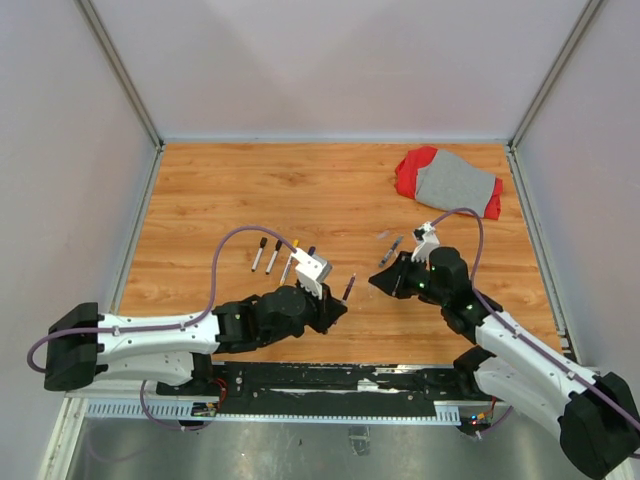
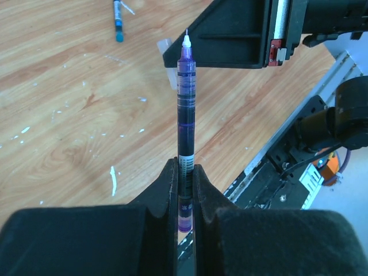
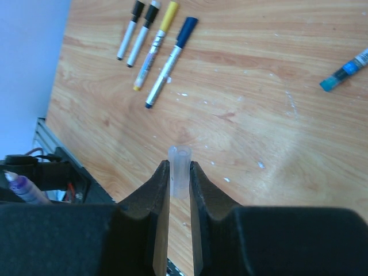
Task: Insert the pens into the pen caps
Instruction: Insert the pen cap onto the pen.
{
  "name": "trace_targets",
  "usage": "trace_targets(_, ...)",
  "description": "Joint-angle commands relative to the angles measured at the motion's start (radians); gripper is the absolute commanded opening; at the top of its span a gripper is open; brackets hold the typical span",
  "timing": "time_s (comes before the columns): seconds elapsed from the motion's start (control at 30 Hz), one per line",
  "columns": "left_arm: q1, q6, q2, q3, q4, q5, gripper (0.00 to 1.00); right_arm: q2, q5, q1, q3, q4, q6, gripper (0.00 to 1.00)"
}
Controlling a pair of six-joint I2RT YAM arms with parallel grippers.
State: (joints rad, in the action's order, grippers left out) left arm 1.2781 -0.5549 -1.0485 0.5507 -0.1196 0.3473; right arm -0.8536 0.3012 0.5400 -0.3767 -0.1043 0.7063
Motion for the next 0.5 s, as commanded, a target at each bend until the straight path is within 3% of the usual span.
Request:
trace_targets(0.0, 0.022, 0.007, -0.018, -0.004, -0.133, 0.026, 0.01, 0.058, 0.061, -0.012, 0.031, -0.159, 0.082, 0.01)
trace_targets(0.47, 0.030, 0.052, -0.046, -0.003, -0.186, -0.012, 0.00, 0.273, 0.020, -0.011, 0.141, -0.342, 0.236, 0.01)
